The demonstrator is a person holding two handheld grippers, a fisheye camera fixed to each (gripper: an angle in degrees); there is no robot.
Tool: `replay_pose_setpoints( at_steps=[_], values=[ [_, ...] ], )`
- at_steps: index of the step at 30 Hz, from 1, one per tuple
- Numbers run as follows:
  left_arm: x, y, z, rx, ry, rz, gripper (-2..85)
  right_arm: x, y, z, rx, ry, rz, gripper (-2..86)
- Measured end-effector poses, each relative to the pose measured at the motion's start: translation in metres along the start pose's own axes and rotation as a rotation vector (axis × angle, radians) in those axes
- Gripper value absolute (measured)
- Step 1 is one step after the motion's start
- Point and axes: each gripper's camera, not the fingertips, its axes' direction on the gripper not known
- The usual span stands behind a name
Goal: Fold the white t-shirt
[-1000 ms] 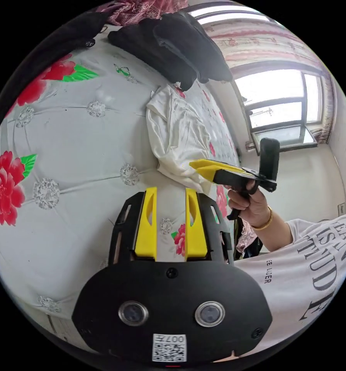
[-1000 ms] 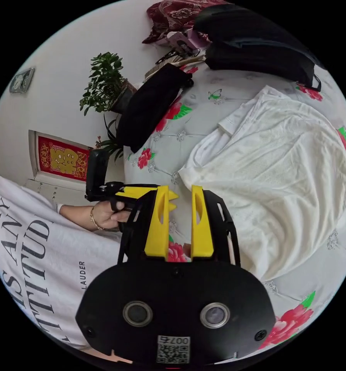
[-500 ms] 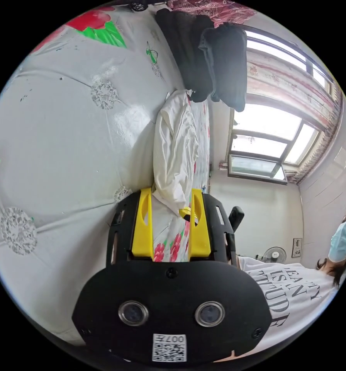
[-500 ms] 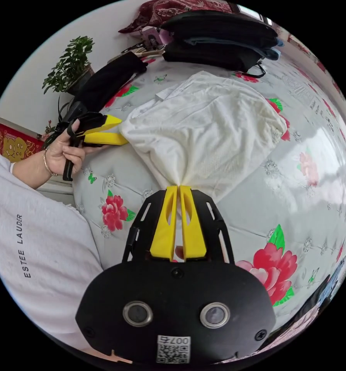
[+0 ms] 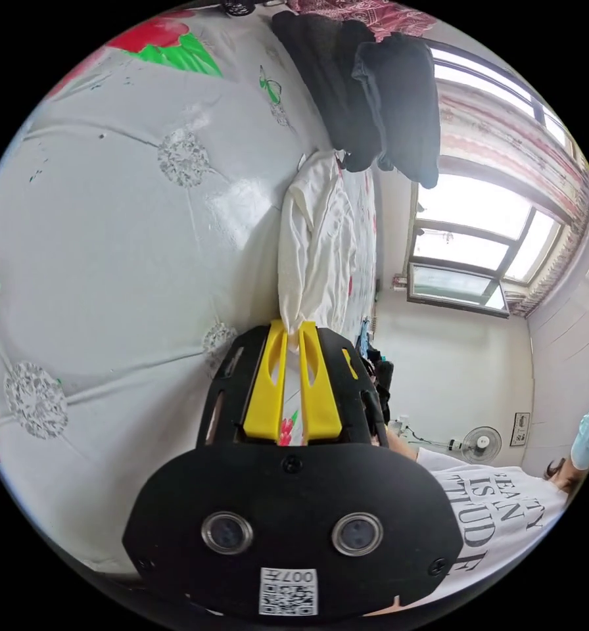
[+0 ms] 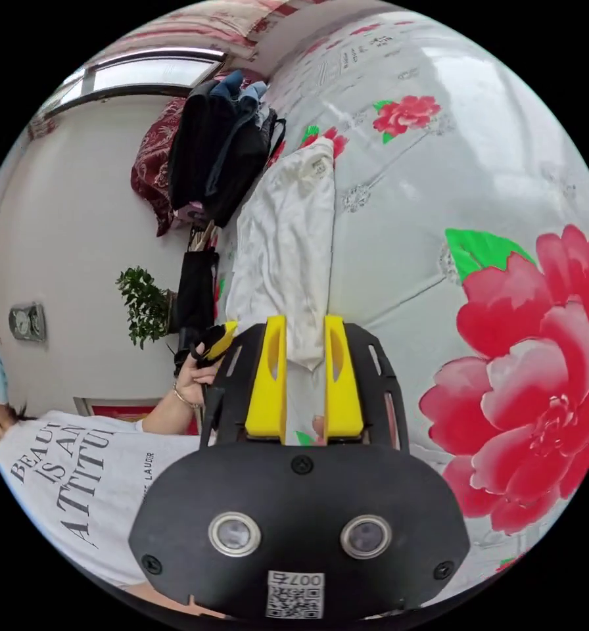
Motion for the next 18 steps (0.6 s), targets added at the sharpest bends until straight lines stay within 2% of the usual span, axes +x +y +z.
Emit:
replay_pose_setpoints(
  at_steps=[5,9,13,18],
  values=[
    [0.014,-0.002,-0.024,0.040,0.126,0.011,0.2,0.002,-0.011,0.005,0.012,-0.231,0.085,1.7],
    [0.044,-0.039,-0.060,0.098,0.194,0.068,0.0,-0.029,-0.051,-0.009,0.078,-0.484,0.104,0.2],
    [0.098,-0.088,-0.107,0.166,0.233,0.168,-0.3,-0.119,-0.116,-0.024,0.119,-0.536,-0.058,0.0],
    [0.195,-0.117,-0.213,0.332,0.267,0.405,-0.3,-0.256,-0.153,-0.020,0.113,-0.566,-0.320,-0.1]
  ],
)
